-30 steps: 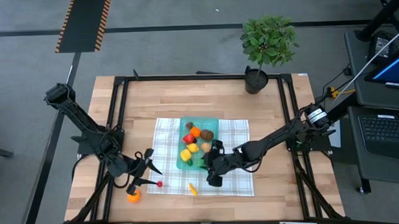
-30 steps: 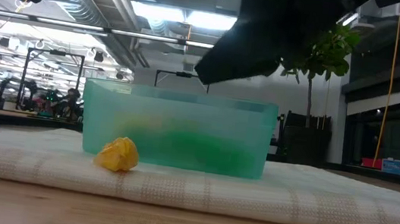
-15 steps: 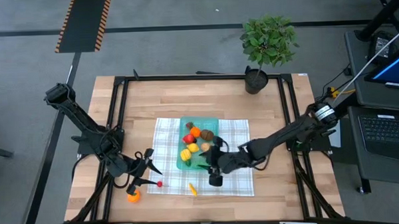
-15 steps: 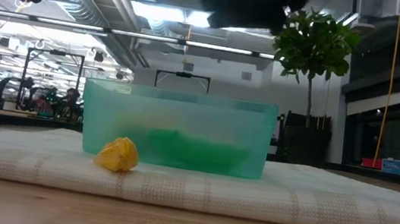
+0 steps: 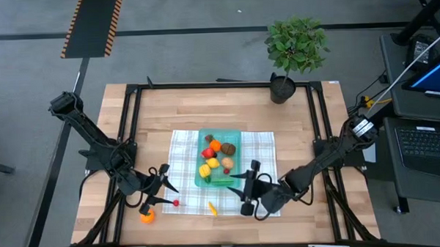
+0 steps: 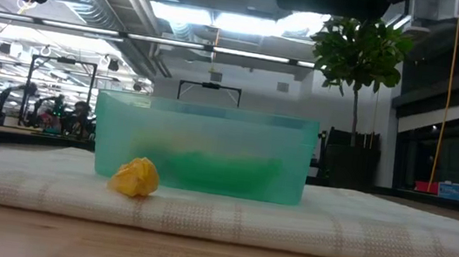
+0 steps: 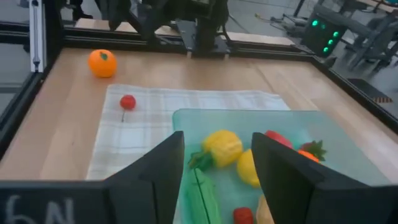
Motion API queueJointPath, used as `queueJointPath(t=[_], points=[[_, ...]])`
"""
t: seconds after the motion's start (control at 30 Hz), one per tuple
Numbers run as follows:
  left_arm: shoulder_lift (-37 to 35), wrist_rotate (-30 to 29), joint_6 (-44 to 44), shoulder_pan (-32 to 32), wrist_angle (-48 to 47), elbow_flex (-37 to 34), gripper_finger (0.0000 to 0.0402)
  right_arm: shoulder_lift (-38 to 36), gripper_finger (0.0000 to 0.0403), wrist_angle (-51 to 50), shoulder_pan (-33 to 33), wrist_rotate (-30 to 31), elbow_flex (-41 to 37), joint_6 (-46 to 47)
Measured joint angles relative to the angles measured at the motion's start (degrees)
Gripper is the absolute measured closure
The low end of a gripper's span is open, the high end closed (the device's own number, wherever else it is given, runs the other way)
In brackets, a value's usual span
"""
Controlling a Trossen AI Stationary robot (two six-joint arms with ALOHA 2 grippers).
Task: Pick and placing Produce into tupperware
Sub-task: Put the red cherry into the blue bin
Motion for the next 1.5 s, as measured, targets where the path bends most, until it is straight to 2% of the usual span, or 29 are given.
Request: queueJointPath(t=[0.07,0.13,0.3,0.43,0.63,0.73,0.87,1.17,1.5], points=[[0.00,0.00,-0.01,0.00,0.00,0.00,0.0223,0.02,0.0220,0.37,0.00,-0.84,-0.14,0.04],[0.00,0.01,-0.03,0.00,0.00,0.00,0.0223,0.02,0.0229,4.79,-0.09,-2.87,-2.03,-0.03],[0.00,0.04,-2.77,-0.04,-0.07,0.00,0.0223,-0.19,0.0255,21.98,-0.65,-8.68,-11.16,-1.89],[0.00,0.04,-3.00,-0.04,-0.05,0.00,0.0223,-4.09,0.0275,30.52,-0.63,-9.22,-19.11,-3.38],[0.00,0.04,-3.31,-0.03,0.17,0.00,0.0223,-15.00,0.0296,31.29,-0.63,-9.17,-28.52,-3.18],[0.03,-0.16,-8.10,0.69,0.15,0.00,0.0223,-18.54,0.0298,31.25,-0.63,-9.20,-31.25,-2.98],[0.58,-0.53,-12.93,2.24,-1.16,0.00,0.0223,-19.76,0.0298,31.15,-0.63,-9.20,-32.50,-3.06],[5.96,2.82,-11.90,2.86,-3.43,2.32,0.0223,-19.65,0.0298,31.08,-0.63,-9.22,-32.59,-3.01],[16.30,2.86,-10.11,1.46,-24.42,14.74,0.0223,-19.65,0.0298,31.06,-0.63,-9.20,-32.59,-3.10]])
